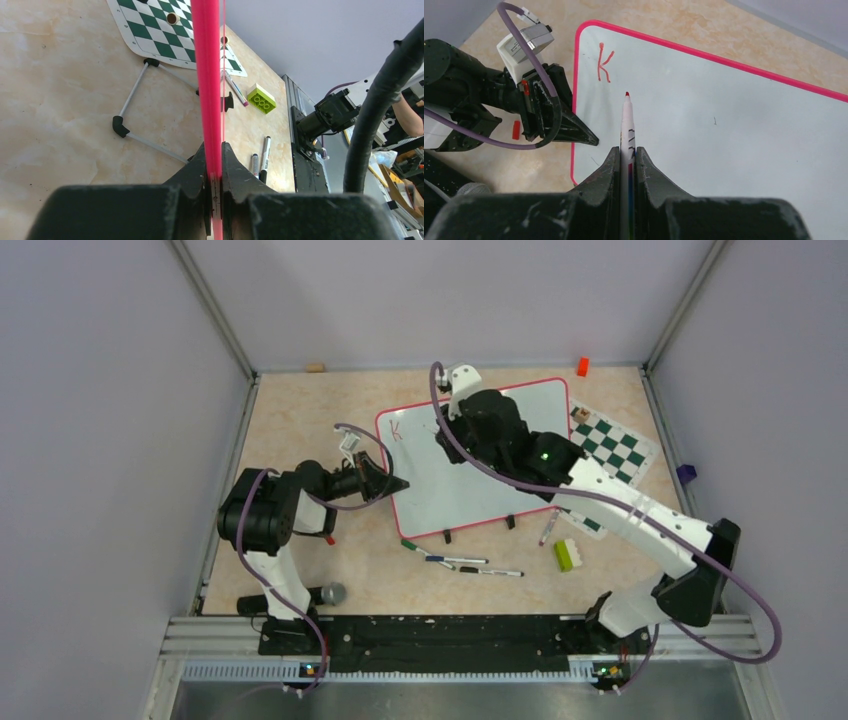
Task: Write a sentence on the whiteboard
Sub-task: Open the sentence on the whiteboard.
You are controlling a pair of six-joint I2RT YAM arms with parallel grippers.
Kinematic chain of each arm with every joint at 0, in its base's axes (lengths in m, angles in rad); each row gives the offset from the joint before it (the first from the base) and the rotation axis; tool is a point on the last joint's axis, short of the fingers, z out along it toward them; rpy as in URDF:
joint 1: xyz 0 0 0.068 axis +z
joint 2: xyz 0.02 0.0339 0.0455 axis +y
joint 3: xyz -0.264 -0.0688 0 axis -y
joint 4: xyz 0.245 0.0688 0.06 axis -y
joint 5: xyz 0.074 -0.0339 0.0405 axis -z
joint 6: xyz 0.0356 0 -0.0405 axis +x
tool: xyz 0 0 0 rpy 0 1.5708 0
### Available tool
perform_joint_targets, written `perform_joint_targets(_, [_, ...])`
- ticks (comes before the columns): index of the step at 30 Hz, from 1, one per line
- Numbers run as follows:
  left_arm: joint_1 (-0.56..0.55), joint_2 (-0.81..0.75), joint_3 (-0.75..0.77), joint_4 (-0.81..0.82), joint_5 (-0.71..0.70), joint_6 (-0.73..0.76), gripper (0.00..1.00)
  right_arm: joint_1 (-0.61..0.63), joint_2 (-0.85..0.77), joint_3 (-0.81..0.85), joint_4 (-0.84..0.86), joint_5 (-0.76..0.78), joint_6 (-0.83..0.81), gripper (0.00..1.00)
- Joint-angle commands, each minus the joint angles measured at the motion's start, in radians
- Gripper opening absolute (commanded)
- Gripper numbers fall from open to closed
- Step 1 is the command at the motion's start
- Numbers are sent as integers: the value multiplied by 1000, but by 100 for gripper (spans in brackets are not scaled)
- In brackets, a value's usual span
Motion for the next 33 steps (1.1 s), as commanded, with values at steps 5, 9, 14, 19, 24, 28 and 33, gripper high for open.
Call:
perform_joint_targets(5, [-17, 7, 9, 95, 57, 77, 0, -27, -182, -66, 74, -20, 106, 0])
perform_joint_targets(9, [-17, 3, -7, 95, 45, 84, 0, -27, -248, -158, 94, 44, 175, 0])
perform_joint_targets(14, [-17, -1, -17, 95, 31, 82, 0, -38, -372, -376, 265, -31, 170, 0])
perform_joint_targets(19, [-16, -6, -11, 95, 24, 69, 0, -53, -408, -383, 227, -71, 207, 0])
perform_joint_targets(24, [-17, 24, 14, 95, 26, 54, 0, -55, -479, -424, 285, -117, 195, 0])
perform_joint_targets(28, [-17, 34, 17, 95, 22, 47, 0, -54, -449, -395, 280, -111, 179, 0])
perform_joint_targets(33, [-20, 22, -3, 95, 14, 60, 0, -54, -429, -430, 393, -14, 176, 0])
